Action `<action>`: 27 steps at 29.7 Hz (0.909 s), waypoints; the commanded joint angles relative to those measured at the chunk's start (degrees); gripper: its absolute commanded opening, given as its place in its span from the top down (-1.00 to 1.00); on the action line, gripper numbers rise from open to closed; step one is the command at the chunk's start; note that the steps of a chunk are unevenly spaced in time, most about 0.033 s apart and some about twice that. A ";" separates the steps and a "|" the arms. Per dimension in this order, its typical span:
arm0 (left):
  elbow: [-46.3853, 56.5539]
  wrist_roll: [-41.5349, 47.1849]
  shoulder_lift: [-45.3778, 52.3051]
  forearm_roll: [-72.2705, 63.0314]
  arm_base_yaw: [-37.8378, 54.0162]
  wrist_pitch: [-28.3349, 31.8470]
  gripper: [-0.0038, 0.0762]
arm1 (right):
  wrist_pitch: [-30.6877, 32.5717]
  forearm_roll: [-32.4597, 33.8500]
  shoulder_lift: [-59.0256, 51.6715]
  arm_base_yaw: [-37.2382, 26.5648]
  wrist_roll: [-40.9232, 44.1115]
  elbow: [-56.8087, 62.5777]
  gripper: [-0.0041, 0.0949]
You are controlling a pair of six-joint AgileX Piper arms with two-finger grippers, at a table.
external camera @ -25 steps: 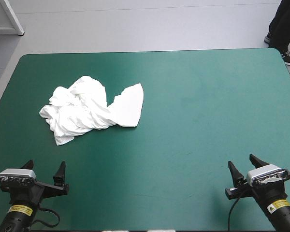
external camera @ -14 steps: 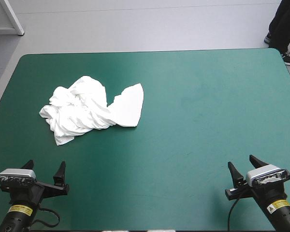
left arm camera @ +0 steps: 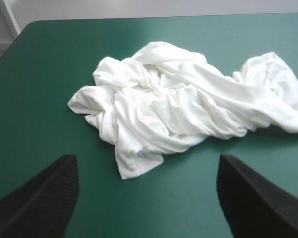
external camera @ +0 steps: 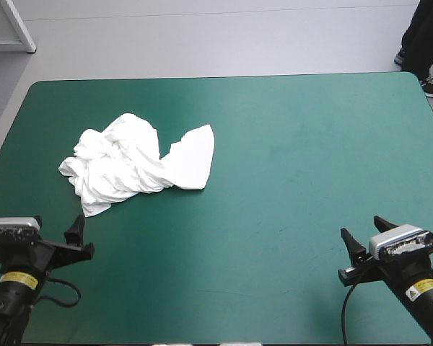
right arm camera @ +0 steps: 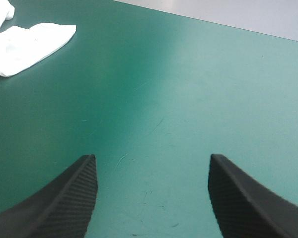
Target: Fold the cloth
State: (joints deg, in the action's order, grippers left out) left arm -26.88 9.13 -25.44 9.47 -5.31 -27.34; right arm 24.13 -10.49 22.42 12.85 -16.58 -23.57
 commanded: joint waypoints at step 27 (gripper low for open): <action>-40.05 -23.72 -65.16 -27.29 19.43 5.81 -0.40 | 23.01 -2.18 19.94 -0.10 -0.76 -31.69 -0.30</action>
State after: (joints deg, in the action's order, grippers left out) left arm -62.51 -10.02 -89.11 -11.65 13.70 -23.47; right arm 49.80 -11.34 40.91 12.85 -16.81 -53.32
